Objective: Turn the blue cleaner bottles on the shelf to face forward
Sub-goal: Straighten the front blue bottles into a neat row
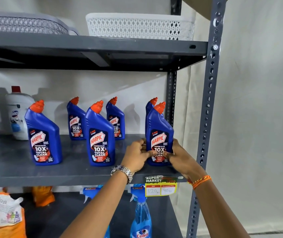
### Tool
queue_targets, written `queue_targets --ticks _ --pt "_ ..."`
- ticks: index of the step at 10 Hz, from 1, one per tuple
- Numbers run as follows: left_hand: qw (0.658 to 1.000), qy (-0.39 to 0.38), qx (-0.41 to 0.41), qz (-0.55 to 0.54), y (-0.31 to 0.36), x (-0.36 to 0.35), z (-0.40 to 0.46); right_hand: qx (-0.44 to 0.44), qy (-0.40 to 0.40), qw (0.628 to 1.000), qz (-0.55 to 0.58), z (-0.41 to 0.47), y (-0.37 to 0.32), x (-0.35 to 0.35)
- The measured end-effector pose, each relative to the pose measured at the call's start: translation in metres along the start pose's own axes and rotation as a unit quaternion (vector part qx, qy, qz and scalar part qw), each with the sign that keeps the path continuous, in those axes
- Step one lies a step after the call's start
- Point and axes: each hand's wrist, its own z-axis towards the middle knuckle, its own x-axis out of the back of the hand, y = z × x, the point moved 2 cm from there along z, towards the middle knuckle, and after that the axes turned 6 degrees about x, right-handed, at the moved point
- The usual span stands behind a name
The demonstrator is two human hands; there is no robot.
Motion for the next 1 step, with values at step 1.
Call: queue_targets --ticks 1 --pt "1.0 0.007 -0.02 0.021 0.0018 -0.004 -0.0109 0.001 0.012 1.0 0.023 -0.0031 -0.0037 0.0022"
